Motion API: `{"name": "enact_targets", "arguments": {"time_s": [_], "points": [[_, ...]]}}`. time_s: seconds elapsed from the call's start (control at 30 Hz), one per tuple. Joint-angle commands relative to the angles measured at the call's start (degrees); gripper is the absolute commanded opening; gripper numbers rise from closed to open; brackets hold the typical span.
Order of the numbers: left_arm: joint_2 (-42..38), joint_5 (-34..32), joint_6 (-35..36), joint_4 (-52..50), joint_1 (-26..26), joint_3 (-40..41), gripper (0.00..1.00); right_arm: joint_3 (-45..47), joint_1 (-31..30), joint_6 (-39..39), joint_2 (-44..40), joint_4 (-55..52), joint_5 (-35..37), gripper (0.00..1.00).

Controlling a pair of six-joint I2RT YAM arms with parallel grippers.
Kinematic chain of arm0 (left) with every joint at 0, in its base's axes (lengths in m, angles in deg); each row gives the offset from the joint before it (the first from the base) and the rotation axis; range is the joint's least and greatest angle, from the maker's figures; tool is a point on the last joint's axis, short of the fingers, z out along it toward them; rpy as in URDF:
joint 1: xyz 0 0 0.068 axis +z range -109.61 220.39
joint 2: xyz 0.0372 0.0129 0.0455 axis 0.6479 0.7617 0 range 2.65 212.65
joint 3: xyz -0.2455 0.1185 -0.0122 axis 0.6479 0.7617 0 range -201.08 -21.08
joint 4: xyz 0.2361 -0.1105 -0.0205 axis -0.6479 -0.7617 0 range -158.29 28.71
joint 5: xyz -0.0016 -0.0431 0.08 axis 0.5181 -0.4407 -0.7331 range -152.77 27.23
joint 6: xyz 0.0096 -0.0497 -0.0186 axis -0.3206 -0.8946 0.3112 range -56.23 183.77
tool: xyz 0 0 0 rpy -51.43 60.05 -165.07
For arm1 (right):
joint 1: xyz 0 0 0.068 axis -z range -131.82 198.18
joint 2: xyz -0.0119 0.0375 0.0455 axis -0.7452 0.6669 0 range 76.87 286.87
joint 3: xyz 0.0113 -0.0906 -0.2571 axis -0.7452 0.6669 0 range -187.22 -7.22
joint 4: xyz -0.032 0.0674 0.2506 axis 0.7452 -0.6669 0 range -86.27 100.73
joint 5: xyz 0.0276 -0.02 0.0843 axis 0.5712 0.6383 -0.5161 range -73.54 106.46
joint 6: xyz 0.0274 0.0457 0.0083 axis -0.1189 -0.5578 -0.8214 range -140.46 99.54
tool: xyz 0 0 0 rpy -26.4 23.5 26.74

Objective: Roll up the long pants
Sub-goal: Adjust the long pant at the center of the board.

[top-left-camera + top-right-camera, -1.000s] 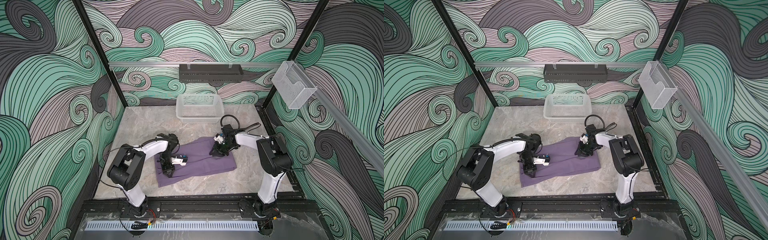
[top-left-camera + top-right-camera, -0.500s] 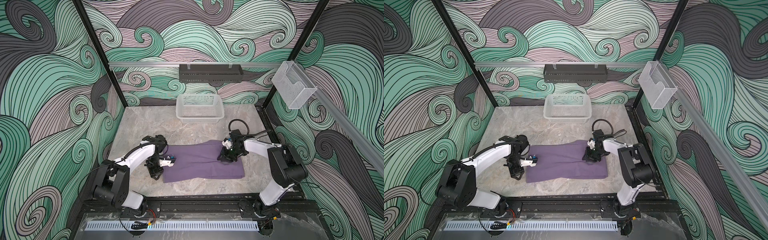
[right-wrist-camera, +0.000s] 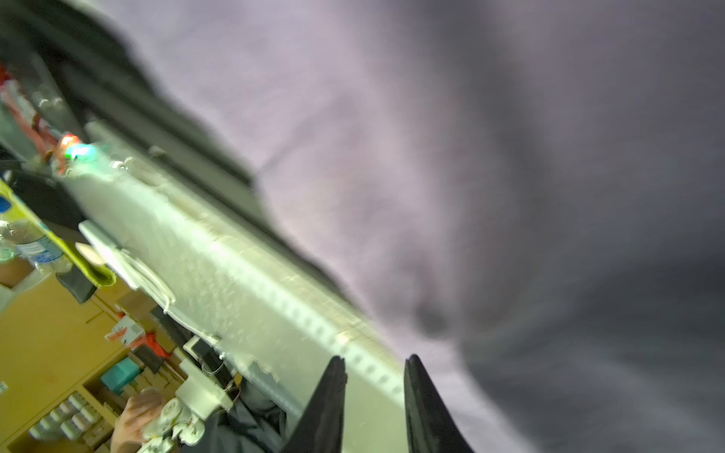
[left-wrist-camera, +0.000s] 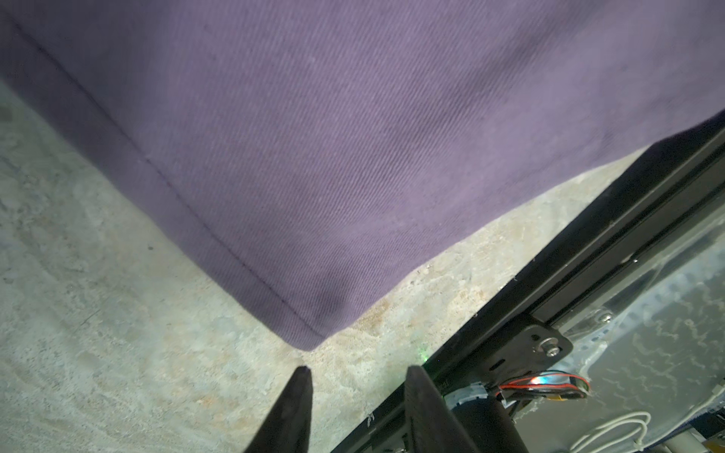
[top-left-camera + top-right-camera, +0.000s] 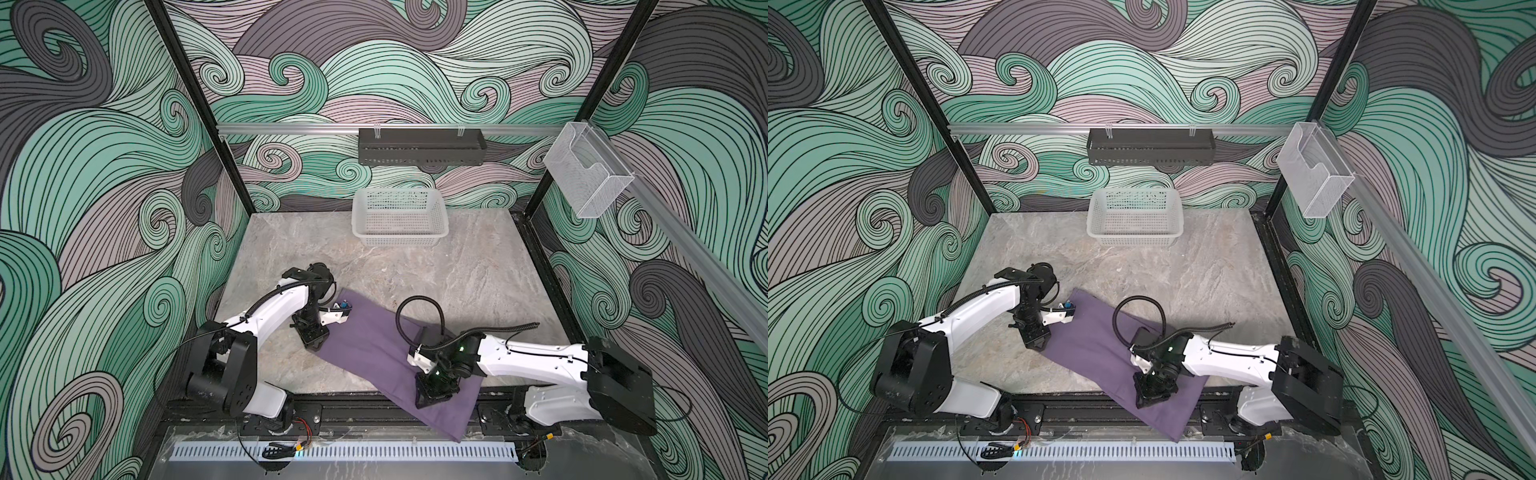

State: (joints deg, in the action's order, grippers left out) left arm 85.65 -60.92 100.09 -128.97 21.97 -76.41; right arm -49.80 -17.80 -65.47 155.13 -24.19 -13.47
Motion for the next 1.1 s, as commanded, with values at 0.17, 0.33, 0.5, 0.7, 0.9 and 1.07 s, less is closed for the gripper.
{"name": "enact_targets", "arguments": {"time_s": [0.17, 0.33, 0.5, 0.7, 0.9, 1.07], "points": [[-5.7, -0.8, -5.1, 1.1, 2.5, -0.8, 0.42, -23.6, 2.5, 19.7, 12.2, -4.1, 1.5, 0.46], [-6.5, -0.9, -4.5, -3.1, 13.0, -3.8, 0.42, -40.5, 8.3, 27.1, 33.0, -3.8, -6.2, 0.42], [-13.9, -1.8, -0.3, -6.0, 19.1, -3.9, 0.44, -55.0, 10.6, 27.4, 48.4, -3.2, -12.5, 0.39], [-19.2, -2.6, 0.3, -7.2, 19.7, -1.8, 0.46, -56.1, 17.8, 23.3, 54.7, 3.8, -15.6, 0.36], [-17.5, -0.2, -1.1, -7.4, 19.7, -2.2, 0.47, -48.8, 28.9, 20.2, 54.8, 16.3, -16.2, 0.35], [-16.3, 3.0, -2.6, -7.6, 19.7, -3.5, 0.47, -52.6, 33.7, 23.8, 56.7, 11.9, -17.4, 0.36]]}}
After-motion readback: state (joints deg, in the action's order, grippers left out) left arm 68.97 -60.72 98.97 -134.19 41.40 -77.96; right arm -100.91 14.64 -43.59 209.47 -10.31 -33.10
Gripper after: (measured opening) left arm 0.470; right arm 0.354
